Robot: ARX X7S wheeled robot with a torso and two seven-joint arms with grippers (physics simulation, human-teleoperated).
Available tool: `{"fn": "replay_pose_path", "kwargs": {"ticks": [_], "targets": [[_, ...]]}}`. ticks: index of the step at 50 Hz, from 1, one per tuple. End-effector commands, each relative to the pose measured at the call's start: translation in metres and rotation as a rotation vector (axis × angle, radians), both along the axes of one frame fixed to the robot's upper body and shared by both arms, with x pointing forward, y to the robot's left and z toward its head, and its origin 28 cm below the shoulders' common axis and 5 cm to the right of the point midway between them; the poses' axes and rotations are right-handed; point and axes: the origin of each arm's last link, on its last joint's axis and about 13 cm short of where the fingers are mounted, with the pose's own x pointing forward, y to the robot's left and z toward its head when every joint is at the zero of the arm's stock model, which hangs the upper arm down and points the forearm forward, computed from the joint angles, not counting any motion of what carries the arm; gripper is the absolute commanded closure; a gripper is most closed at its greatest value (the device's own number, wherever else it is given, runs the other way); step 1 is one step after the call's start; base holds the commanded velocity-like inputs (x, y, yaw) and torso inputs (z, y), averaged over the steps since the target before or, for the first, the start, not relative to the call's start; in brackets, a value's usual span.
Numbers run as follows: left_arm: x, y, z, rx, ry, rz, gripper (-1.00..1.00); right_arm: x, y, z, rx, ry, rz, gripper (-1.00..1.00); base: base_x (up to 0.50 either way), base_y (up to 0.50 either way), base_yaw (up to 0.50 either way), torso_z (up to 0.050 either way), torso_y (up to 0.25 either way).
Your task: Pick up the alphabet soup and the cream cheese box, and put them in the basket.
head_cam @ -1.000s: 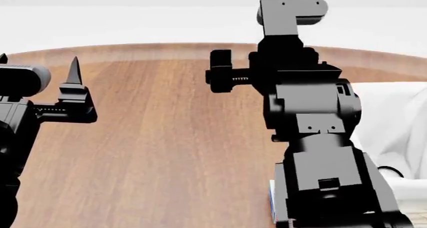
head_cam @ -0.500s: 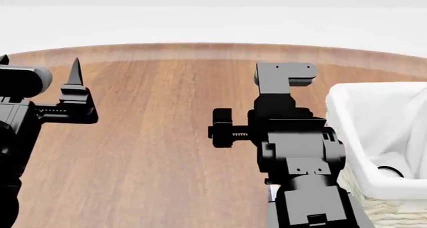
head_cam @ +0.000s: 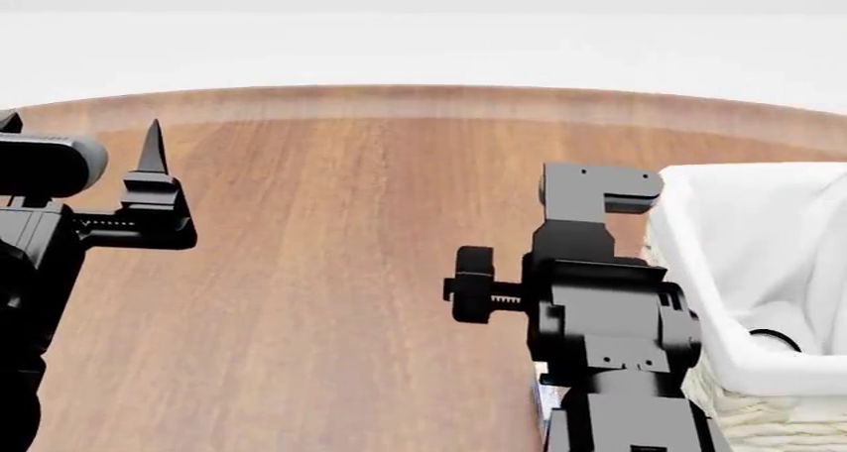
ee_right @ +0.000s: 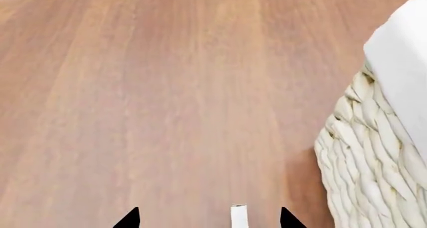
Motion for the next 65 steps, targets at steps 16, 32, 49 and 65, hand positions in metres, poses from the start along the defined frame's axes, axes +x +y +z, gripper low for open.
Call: {"fn": "replay_pose_path", "kwargs": {"ticks": [16, 32, 49, 65], "targets": [[0.001, 0.001, -0.002, -0.002, 0.004, 0.002, -1.0, -0.011, -0.012, -0.018, 0.089, 0.126, -0.088, -1.0, 0.0, 0.0, 0.0, 0.0, 0.0], [0.001, 0.001, -0.002, -0.008, 0.005, -0.014, -1.0, -0.013, -0.016, -0.023, 0.089, 0.134, -0.108, -1.0, 0.0, 0.0, 0.0, 0.0, 0.0], [-0.001, 0.0, -0.005, 0.0, -0.008, -0.029, -1.0, -0.013, -0.019, -0.025, 0.063, 0.116, -0.138, -1.0, 0.0, 0.0, 0.0, 0.0, 0.0], [-0.002, 0.0, -0.006, 0.022, -0.024, -0.032, -1.0, -0.013, -0.015, -0.026, 0.07, 0.118, -0.107, -1.0, 0.0, 0.0, 0.0, 0.0, -0.196]]}}
